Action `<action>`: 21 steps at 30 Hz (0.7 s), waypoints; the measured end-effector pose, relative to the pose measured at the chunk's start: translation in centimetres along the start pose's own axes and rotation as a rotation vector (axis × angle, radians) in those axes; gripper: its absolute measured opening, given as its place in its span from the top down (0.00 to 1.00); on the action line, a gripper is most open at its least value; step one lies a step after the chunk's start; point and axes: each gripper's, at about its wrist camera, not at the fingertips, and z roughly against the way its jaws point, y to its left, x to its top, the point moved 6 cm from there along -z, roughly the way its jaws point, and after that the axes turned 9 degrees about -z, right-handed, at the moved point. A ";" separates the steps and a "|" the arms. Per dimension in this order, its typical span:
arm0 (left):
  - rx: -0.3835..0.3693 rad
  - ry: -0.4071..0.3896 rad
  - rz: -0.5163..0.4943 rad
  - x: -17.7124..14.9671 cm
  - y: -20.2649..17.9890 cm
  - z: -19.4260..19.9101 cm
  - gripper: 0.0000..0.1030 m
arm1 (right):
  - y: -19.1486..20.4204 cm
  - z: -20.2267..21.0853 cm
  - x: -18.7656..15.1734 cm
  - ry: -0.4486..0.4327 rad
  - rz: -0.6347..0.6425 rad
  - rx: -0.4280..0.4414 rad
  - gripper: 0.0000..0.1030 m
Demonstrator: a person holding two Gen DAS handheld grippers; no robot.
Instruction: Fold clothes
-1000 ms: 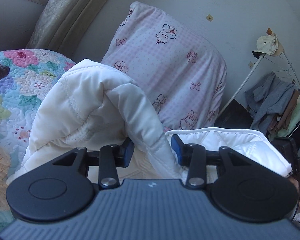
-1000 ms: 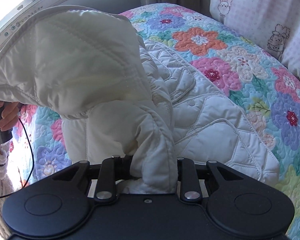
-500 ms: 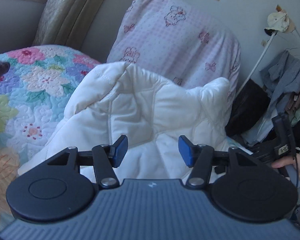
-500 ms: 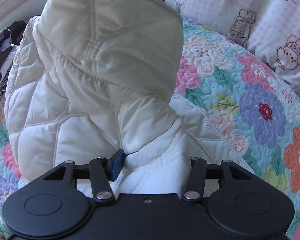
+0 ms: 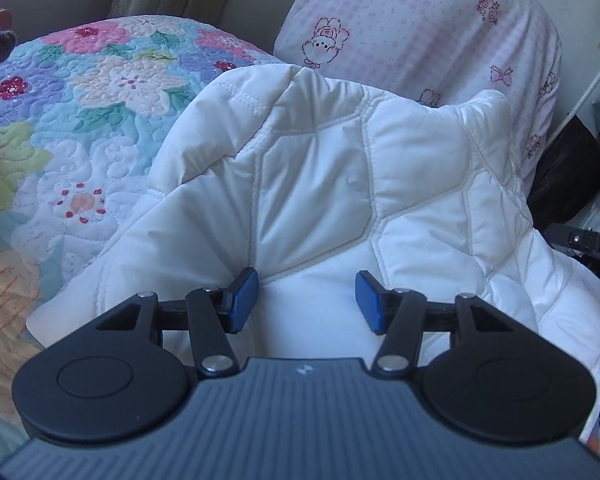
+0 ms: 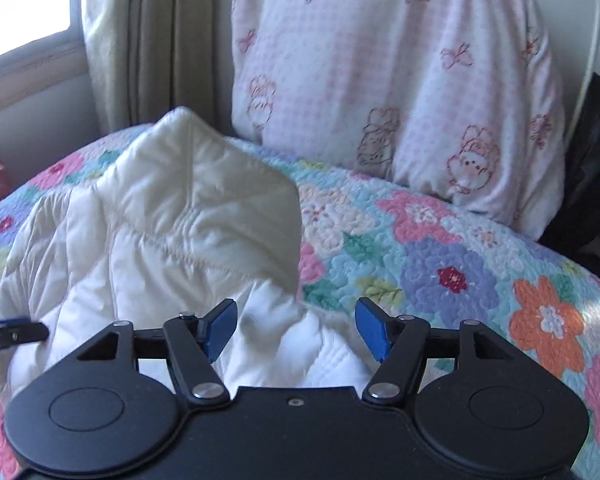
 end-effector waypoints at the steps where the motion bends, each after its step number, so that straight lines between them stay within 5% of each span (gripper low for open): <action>1: 0.000 0.004 0.005 0.1 0.0 -0.1 0.48 | 1.0 0.7 0.5 -0.032 0.023 0.000 0.32; 3: 0.001 0.010 0.000 0.3 -0.1 -0.2 0.48 | 3.0 1.9 1.0 -0.060 0.039 0.052 0.32; 7: -0.006 0.013 -0.011 0.3 0.0 -0.2 0.48 | 7.2 1.5 -0.3 0.051 0.024 0.194 0.30; 13: -0.051 0.028 0.025 0.7 0.4 0.6 0.48 | 8.5 -7.1 -2.0 0.248 -0.014 0.076 0.26; 16: -0.093 0.015 0.044 1.0 0.9 1.9 0.48 | 7.0 -11.7 -3.1 0.400 -0.120 0.098 0.21; 21: -0.086 0.005 0.018 1.0 1.9 2.7 0.48 | 6.5 -12.8 -3.6 0.436 -0.139 0.113 0.18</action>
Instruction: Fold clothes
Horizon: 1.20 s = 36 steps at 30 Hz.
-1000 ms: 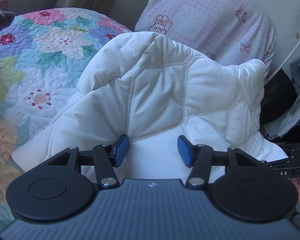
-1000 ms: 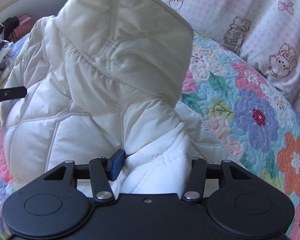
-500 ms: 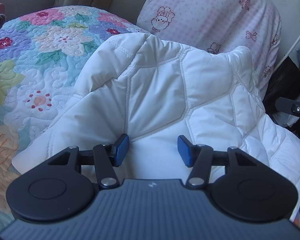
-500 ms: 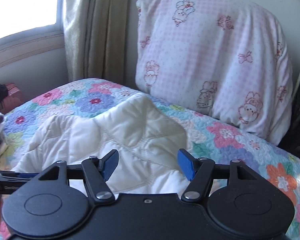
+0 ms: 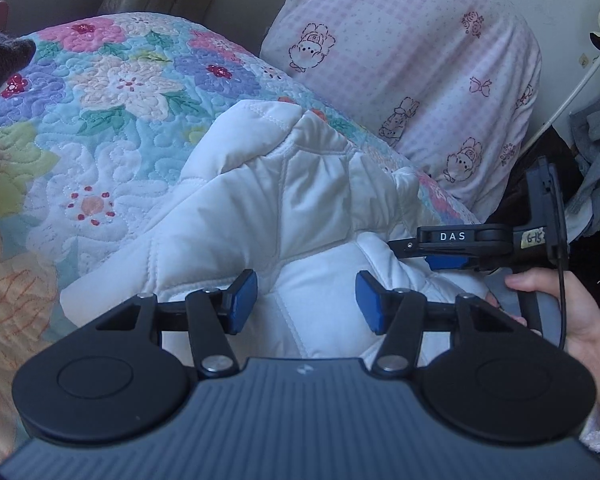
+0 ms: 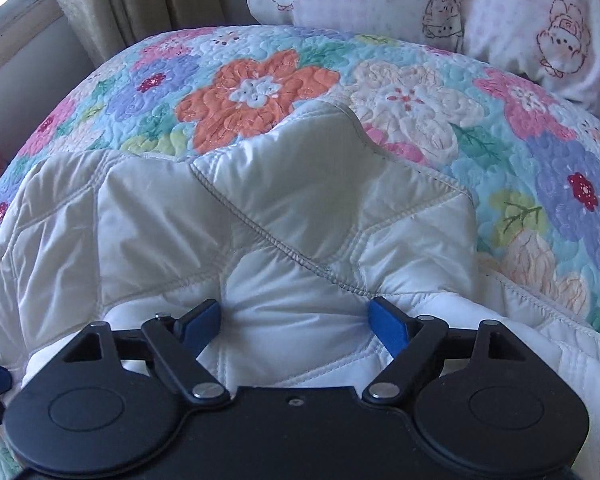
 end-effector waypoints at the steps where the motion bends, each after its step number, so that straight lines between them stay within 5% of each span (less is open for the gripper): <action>1: 0.008 0.005 -0.001 -0.2 0.3 -0.2 0.48 | 0.3 0.5 -0.1 -0.013 0.011 -0.010 0.18; 8: -0.009 0.027 0.076 -0.5 1.8 -1.1 0.48 | -0.8 11.3 -5.7 -0.242 -0.033 0.070 0.18; 13: -0.006 0.020 0.084 -0.6 1.8 -1.1 0.48 | -5.7 14.4 -10.4 -0.388 0.043 -0.147 0.19; 15: -0.009 0.013 0.081 -0.6 1.6 -1.1 0.48 | -8.4 13.9 -10.5 -0.384 -0.012 -0.151 0.32; 20: 0.004 -0.007 0.075 -0.7 1.4 -1.0 0.49 | -13.5 10.5 -9.3 -0.259 -0.268 -0.004 0.33; 26: -0.004 0.002 0.075 -0.7 1.8 -1.3 0.50 | -12.8 7.1 -8.0 -0.189 -0.175 -0.063 0.25; 36: 0.015 0.034 0.038 -1.2 1.5 -1.9 0.50 | -12.6 6.6 -8.8 -0.206 -0.101 -0.074 0.24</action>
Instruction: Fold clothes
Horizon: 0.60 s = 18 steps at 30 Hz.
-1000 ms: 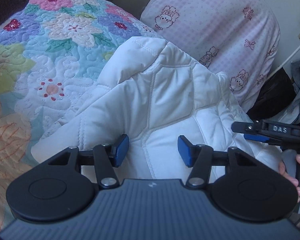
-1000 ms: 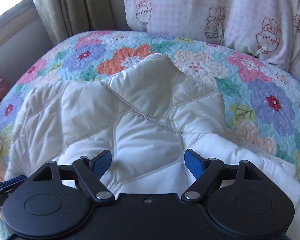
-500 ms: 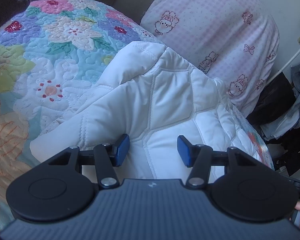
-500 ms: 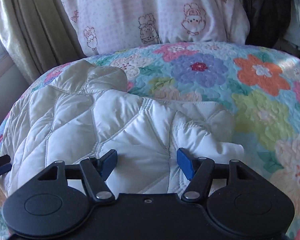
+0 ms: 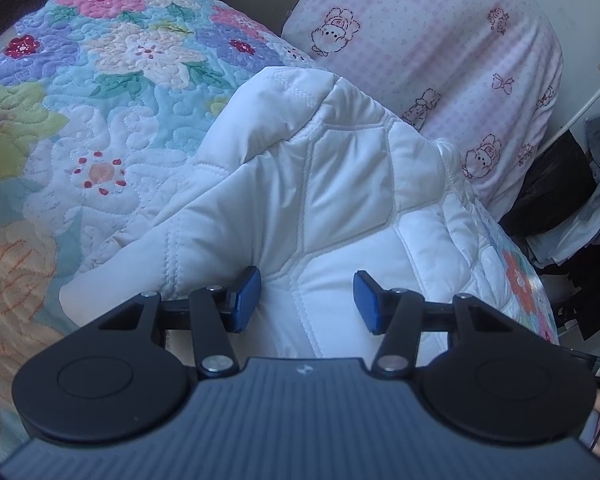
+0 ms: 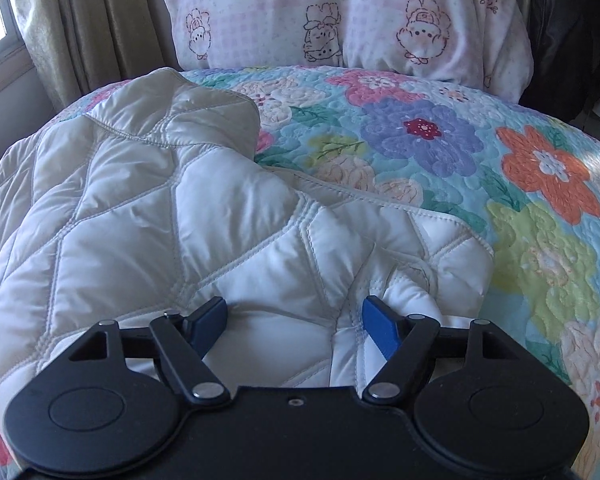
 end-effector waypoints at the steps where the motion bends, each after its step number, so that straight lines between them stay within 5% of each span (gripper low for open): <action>1: 0.010 0.003 -0.019 -0.1 -0.2 -0.1 0.50 | 0.1 0.0 0.0 0.000 0.004 -0.004 0.24; 11: 0.177 -0.021 -0.230 0.0 -2.5 2.2 0.49 | -0.6 4.4 -0.3 -0.055 0.030 -0.037 0.23; 14: 0.300 -0.087 -0.329 0.5 -2.3 5.0 0.31 | -1.9 7.1 -1.3 -0.087 0.036 -0.085 0.14; 16: 0.309 -0.073 -0.338 0.4 -1.0 6.2 0.29 | -3.3 8.4 -2.2 -0.092 0.019 -0.116 0.08; 18: 0.270 -0.038 -0.317 0.2 0.4 6.9 0.29 | -4.9 9.3 -3.2 -0.077 -0.053 -0.059 0.07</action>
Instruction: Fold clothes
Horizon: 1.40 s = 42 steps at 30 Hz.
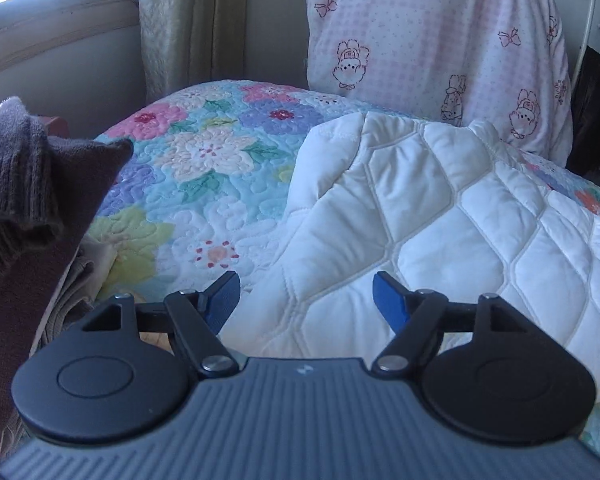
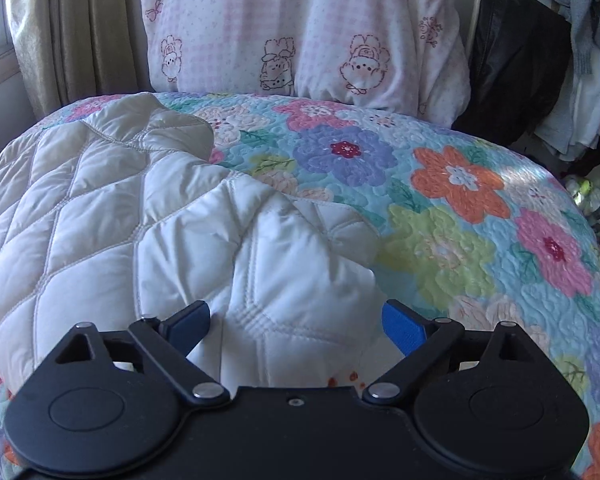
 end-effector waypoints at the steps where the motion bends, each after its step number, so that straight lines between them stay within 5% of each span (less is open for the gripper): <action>1: -0.036 0.014 0.020 -0.3 0.4 -0.1 0.29 | -0.9 0.0 -0.5 0.037 -0.064 0.056 0.07; 5: -0.217 0.056 0.210 -1.6 1.9 -1.9 0.23 | -3.9 -1.4 -2.9 0.191 -0.375 0.279 0.07; 9: -0.245 0.078 0.243 -2.8 1.3 -3.8 0.13 | -4.3 -3.9 -5.4 0.292 -0.587 0.433 0.04; 12: -0.243 0.080 0.210 -3.1 0.3 -4.5 0.00 | -3.5 -5.4 -6.0 0.306 -0.608 0.466 0.00; 19: -0.218 0.050 0.242 -3.3 -0.2 -5.2 0.00 | -2.2 -8.7 -3.9 0.267 -0.563 0.513 0.00; 23: -0.182 0.058 0.250 -3.2 0.1 -4.3 0.25 | -0.7 -7.5 -1.7 0.163 -0.402 0.486 0.38; 27: -0.227 0.091 0.241 -2.9 -0.7 -3.1 0.31 | 0.5 -6.0 0.7 0.078 -0.269 0.403 0.52; 33: -0.333 0.035 0.231 -1.3 -1.8 -0.8 0.35 | -2.9 -4.4 2.8 -0.022 -0.166 0.278 0.57; 36: -0.275 -0.042 0.245 -0.3 -0.3 -0.5 0.30 | -5.0 -5.1 2.6 -0.002 -0.172 0.260 0.56; 40: -0.363 0.050 0.279 -1.1 0.1 -4.1 0.25 | -6.7 -6.1 2.2 0.041 -0.245 0.296 0.48; 42: -0.390 0.076 0.283 -1.1 0.0 -6.1 0.16 | -6.6 -6.2 2.2 0.038 -0.230 0.289 0.33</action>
